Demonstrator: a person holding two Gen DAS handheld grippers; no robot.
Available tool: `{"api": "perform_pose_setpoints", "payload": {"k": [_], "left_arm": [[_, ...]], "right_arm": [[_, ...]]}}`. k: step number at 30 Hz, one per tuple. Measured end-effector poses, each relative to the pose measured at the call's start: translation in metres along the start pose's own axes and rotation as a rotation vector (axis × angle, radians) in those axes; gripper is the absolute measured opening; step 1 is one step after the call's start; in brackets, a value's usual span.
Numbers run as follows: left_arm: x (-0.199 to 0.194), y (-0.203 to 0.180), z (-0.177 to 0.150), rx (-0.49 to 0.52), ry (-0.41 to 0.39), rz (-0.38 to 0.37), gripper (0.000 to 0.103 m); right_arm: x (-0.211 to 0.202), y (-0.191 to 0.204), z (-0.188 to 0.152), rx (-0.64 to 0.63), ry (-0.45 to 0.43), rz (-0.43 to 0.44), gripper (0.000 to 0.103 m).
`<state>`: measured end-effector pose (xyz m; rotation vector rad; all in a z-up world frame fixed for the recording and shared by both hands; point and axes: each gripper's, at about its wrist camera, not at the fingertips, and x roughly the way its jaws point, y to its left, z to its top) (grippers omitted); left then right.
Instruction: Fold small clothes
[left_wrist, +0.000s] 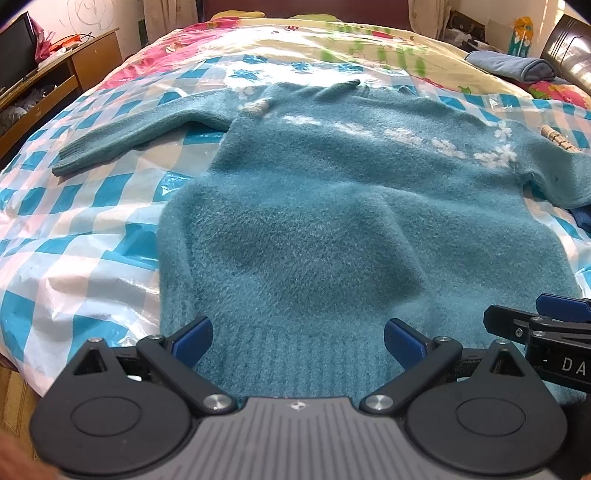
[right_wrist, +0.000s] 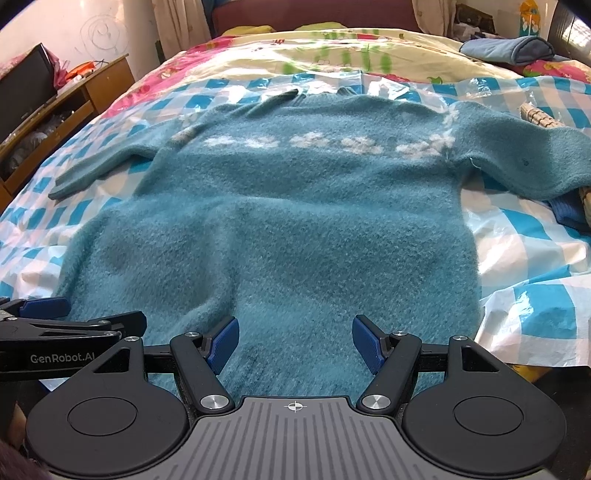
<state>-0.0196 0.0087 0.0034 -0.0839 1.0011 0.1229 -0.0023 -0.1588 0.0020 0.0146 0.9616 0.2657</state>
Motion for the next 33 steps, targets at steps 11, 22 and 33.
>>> {"api": "perform_pose_setpoints", "payload": {"k": [11, 22, 33], "left_arm": [[0.003, -0.002, -0.001, 0.007, 0.010, 0.000, 0.103], [0.004, -0.004, 0.000, 0.021, 0.014, -0.003, 0.103], [0.004, -0.011, 0.000, 0.058, 0.014, -0.014, 0.103]], "right_arm": [[0.002, -0.001, -0.002, 0.002, 0.009, 0.002, 0.069], [0.002, -0.001, -0.001, 0.002, 0.010, 0.000, 0.069], [0.001, -0.002, -0.002, 0.005, 0.011, -0.003, 0.069]]}}
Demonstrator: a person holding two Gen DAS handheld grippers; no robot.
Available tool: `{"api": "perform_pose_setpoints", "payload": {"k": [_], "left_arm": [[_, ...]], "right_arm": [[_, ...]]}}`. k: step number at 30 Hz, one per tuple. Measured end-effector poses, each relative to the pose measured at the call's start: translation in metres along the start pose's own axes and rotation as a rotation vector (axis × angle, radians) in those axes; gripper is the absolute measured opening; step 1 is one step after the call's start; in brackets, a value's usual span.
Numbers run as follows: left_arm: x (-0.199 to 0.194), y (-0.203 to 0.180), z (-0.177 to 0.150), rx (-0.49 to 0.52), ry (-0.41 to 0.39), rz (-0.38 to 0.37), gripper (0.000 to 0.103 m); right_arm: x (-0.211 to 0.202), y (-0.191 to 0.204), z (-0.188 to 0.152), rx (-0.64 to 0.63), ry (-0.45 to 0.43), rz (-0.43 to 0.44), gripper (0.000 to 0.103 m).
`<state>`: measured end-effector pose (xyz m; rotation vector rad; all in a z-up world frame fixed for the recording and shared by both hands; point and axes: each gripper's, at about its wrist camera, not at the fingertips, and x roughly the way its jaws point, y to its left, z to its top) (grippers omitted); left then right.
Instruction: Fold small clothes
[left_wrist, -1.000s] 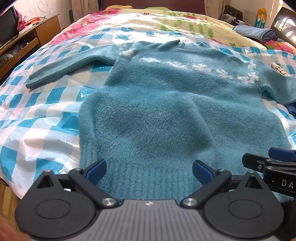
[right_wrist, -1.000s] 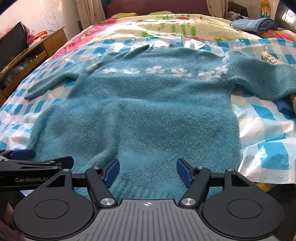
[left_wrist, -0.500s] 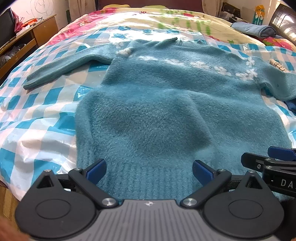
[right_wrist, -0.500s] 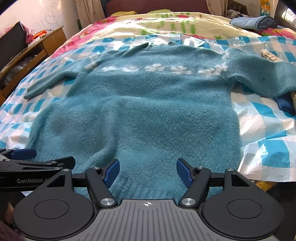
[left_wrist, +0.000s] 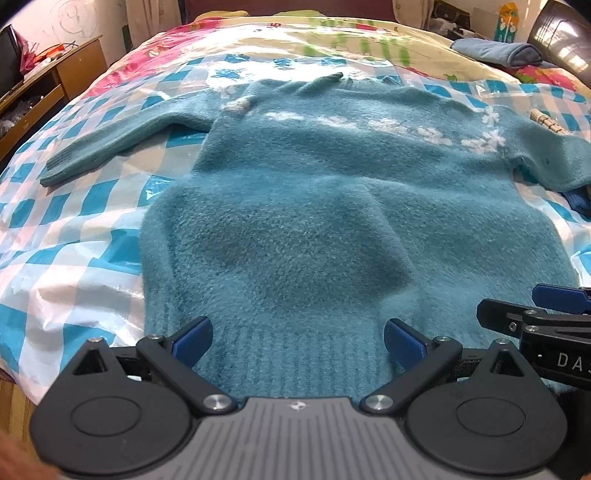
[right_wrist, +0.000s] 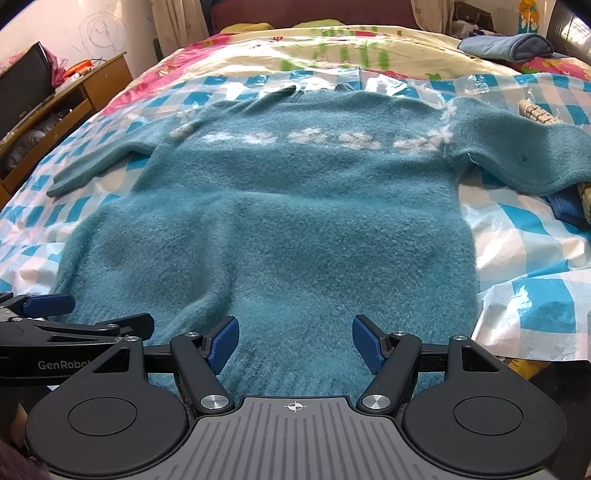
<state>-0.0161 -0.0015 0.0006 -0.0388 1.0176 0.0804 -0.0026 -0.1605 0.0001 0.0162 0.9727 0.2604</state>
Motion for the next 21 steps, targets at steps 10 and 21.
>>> {"api": "perform_pose_setpoints", "payload": {"k": [10, 21], "left_arm": [[0.000, -0.007, 0.001, 0.041, -0.006, -0.009, 0.103], [-0.005, -0.025, 0.009, 0.135, -0.071, -0.014, 0.103]], "right_arm": [[-0.003, -0.003, -0.001, 0.009, -0.006, -0.013, 0.069], [-0.013, -0.011, -0.002, 0.048, -0.034, -0.049, 0.069]]}}
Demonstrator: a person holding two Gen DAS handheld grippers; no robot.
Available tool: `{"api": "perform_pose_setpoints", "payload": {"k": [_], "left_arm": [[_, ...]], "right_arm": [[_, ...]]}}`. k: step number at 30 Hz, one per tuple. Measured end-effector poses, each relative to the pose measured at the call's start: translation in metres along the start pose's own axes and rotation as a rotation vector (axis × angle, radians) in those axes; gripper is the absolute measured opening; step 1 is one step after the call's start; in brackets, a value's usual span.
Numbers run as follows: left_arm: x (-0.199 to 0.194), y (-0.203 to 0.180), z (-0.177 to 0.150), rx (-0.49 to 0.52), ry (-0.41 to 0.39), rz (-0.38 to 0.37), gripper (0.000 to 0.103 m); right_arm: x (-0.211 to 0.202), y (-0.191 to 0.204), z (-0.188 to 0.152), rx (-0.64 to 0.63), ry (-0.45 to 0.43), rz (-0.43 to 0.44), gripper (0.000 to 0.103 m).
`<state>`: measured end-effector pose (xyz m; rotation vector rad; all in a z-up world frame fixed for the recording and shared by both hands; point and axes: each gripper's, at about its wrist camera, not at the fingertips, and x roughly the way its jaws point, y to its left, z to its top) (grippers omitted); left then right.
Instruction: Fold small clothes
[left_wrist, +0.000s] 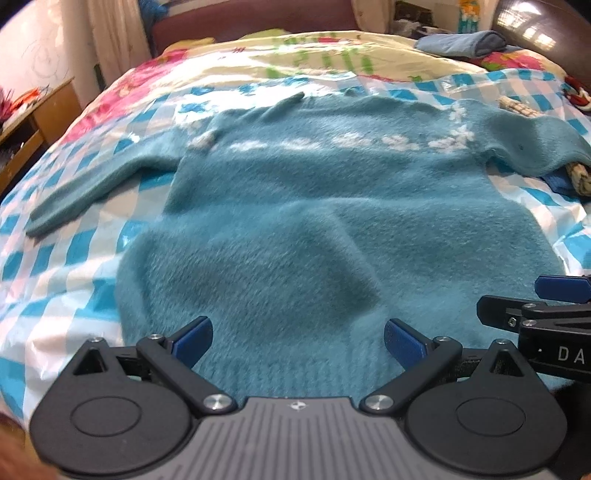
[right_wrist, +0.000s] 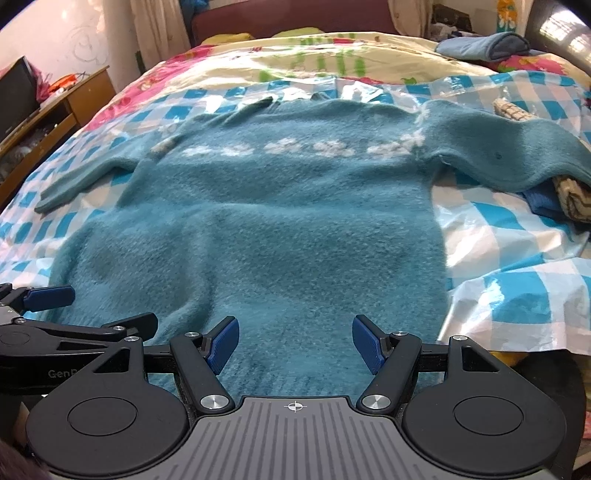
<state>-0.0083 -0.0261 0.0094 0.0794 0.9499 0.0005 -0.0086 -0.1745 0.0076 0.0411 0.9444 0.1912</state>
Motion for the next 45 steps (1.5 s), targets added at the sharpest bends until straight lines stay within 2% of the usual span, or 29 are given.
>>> {"api": "perform_pose_setpoints", "payload": {"k": [4, 18, 34, 45], "left_arm": [[-0.001, -0.005, 0.004, 0.025, -0.021, 0.006, 0.103], [0.002, -0.006, 0.014, 0.019, -0.044, 0.015, 0.103], [-0.001, -0.001, 0.036, 0.000, -0.085, 0.024, 0.103], [0.005, 0.000, 0.042, 0.000, -0.066, 0.023, 0.103]], "right_arm": [[-0.002, -0.004, 0.000, 0.018, -0.009, -0.010, 0.069], [-0.003, -0.002, 0.006, -0.003, -0.028, -0.023, 0.069], [-0.006, 0.000, 0.030, -0.025, -0.080, -0.015, 0.069], [-0.001, 0.000, 0.039, -0.031, -0.082, -0.014, 0.069]]}}
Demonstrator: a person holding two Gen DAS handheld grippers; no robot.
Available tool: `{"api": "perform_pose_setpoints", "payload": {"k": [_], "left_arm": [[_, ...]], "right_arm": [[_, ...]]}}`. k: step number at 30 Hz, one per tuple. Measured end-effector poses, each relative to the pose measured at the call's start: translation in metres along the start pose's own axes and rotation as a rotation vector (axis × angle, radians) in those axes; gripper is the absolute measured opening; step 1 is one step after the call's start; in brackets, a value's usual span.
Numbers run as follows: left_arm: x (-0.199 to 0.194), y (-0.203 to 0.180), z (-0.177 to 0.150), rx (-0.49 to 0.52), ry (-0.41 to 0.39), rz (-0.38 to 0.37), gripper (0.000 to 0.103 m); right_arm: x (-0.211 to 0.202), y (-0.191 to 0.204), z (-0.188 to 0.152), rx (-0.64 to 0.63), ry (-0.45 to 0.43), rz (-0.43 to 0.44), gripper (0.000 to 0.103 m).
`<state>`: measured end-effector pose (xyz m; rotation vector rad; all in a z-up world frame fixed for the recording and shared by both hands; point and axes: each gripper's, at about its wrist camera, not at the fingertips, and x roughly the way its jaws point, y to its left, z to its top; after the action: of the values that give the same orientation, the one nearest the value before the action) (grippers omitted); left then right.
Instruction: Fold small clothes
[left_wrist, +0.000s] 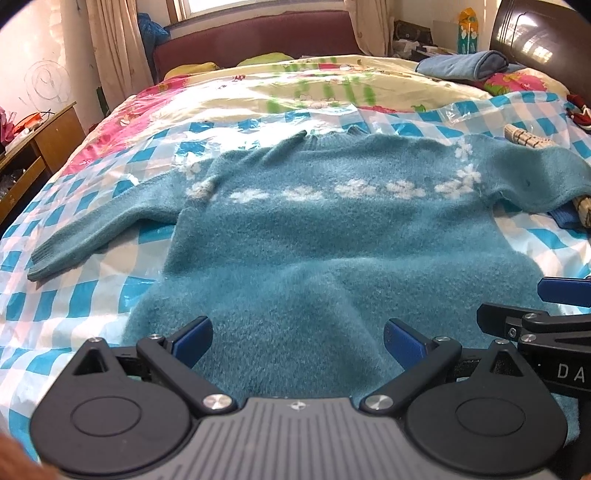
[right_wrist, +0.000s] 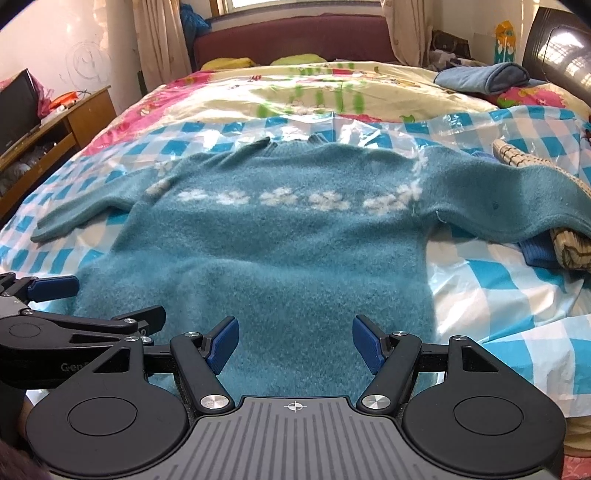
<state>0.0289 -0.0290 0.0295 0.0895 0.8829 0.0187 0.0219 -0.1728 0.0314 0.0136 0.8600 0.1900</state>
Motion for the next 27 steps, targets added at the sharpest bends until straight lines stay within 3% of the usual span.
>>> {"api": "perform_pose_setpoints", "payload": {"k": [19, 27], "left_arm": [[0.022, -0.002, 0.008, 0.000, 0.062, -0.019, 0.103], [0.037, -0.020, 0.035, 0.029, 0.036, -0.042, 0.103]], "right_arm": [[0.018, -0.010, 0.006, 0.020, 0.036, 0.013, 0.069], [0.024, -0.062, 0.026, 0.147, -0.018, -0.021, 0.069]]}}
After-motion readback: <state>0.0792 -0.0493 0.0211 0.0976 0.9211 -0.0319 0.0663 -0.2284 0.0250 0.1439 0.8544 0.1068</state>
